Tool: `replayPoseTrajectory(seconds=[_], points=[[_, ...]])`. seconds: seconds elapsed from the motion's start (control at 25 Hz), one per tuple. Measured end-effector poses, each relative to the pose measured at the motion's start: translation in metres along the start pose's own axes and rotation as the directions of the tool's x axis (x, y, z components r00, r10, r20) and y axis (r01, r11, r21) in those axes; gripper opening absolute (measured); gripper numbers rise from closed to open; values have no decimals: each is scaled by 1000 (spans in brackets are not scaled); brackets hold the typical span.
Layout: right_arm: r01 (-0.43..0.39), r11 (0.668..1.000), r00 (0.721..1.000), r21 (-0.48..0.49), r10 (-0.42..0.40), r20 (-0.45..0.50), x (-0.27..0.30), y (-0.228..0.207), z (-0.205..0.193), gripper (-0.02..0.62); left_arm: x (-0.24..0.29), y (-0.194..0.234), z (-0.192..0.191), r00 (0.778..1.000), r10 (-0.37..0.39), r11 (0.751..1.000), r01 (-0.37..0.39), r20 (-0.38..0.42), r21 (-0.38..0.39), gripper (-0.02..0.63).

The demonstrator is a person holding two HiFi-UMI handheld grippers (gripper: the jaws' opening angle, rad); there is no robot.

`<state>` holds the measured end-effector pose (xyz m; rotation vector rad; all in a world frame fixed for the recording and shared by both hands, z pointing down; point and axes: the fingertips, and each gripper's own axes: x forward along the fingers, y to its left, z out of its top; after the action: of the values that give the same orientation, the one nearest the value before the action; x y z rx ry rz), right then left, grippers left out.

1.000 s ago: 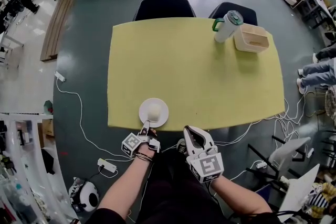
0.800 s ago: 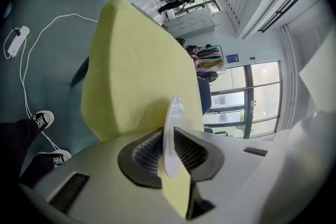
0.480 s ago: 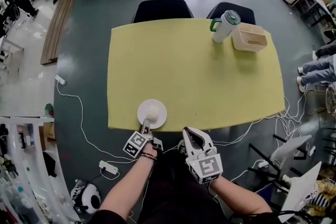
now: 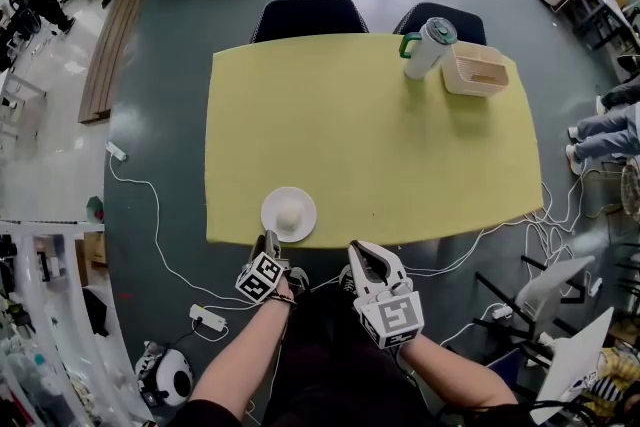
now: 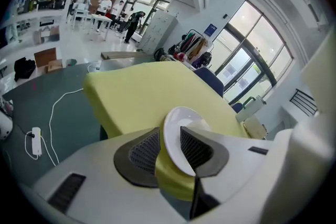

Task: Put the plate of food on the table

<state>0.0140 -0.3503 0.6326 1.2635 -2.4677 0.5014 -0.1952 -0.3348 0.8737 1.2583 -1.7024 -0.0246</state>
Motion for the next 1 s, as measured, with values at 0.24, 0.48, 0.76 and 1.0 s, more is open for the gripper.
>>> replayPoseTrajectory(seconds=[0.24,0.48,0.76,1.0], points=[[10,1000,1000,20,-10,15,-12,-2,8,12,-48,-18,32,994,-85,974,69,69,214,26],[8,999,998,40,-11,62,-29,0,26,11,-105,-65,61,970,-217,929,172,108,327,9],[11,998,994,62,-17,106,-53,12,53,11,-174,-119,88,935,-327,875,247,133,416,9],[20,999,989,45,-26,146,-73,17,76,11,-229,-153,120,910,-375,810,228,179,541,8]])
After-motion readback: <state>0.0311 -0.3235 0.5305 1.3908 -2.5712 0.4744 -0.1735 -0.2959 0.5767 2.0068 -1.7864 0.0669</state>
